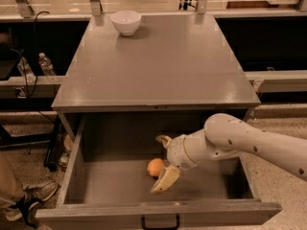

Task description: Pick orange from top drawer and place on counter

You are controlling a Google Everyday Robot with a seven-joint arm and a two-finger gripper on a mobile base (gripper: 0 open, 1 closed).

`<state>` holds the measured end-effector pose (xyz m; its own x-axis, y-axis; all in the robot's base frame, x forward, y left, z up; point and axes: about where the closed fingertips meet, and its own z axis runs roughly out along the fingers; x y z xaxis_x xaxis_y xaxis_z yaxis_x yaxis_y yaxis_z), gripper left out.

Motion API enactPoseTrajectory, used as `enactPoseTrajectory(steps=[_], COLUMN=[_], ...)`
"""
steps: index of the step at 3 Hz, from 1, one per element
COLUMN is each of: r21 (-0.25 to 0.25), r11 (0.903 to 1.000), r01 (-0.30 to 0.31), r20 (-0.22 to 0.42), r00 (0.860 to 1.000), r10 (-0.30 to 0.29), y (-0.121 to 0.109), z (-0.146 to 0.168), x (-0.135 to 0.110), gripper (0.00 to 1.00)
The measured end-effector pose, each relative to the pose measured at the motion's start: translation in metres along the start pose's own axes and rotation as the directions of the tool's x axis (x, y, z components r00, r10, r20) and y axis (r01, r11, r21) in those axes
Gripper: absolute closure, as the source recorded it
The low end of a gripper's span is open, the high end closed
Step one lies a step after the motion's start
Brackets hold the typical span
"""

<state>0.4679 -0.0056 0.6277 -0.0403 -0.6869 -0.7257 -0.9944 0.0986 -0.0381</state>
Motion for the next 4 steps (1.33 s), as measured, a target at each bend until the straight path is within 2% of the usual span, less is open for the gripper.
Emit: enactPoseTrajectory(steps=[1, 3, 4], r21=[-0.009, -0.023, -0.011], r11=[0.9999, 0.9991, 0.9995], r01=[-0.014, -0.035, -0.029], r20=[0.002, 0.002, 0.033], r00=[1.0, 0.999, 0.999], r10=[0.015, 0.035, 0.029], y=[0.0033, 0.0049, 0.0035], z=[0.0044, 0.0093, 0.0033], x=[0.0057, 0.0145, 0.0107], gripper=[0.16, 0.68, 0.9])
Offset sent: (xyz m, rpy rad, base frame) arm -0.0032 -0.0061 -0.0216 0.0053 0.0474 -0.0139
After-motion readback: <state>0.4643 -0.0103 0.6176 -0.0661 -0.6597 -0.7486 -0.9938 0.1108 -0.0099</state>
